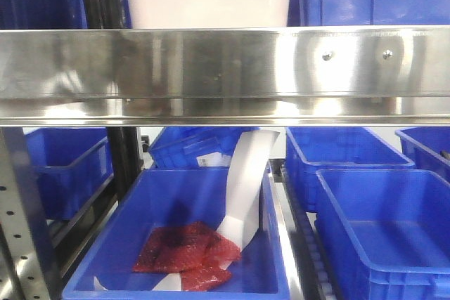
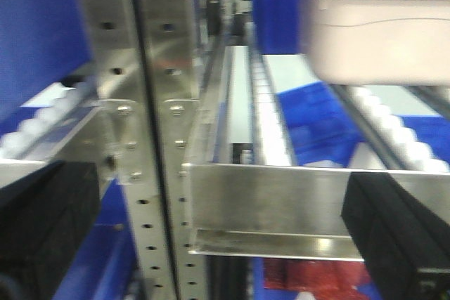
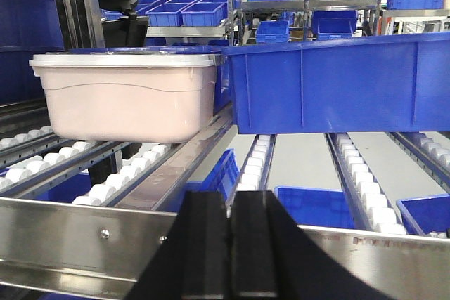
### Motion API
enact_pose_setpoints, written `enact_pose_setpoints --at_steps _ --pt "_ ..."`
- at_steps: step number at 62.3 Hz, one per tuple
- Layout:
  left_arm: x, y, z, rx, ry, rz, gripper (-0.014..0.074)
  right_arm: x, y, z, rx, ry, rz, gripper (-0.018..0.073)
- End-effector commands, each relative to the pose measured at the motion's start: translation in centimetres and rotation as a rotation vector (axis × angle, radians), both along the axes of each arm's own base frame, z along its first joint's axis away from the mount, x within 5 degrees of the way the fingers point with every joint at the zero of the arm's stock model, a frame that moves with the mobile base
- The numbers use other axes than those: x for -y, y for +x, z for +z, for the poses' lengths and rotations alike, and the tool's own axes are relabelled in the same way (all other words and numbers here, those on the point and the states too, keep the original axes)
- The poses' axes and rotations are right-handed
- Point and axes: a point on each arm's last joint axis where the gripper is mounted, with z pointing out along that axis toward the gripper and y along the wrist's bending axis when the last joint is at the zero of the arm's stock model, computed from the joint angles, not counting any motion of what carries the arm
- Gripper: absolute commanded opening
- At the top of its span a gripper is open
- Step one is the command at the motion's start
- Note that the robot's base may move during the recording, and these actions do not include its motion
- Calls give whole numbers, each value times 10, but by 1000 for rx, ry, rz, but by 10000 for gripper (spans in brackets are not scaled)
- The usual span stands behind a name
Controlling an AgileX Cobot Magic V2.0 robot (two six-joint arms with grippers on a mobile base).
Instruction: Grab white bin and place on right shelf
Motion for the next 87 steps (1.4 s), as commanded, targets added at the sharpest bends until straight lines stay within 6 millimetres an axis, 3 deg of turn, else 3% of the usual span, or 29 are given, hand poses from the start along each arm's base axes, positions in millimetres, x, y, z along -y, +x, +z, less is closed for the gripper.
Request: enact_pose_setpoints --at_steps 1,87 --pt "-1 -2 18 122 -19 9 -118 4 -1 12 55 23 -48 69" --pt "-1 -2 18 122 -23 10 -118 4 -1 12 55 23 -48 69"
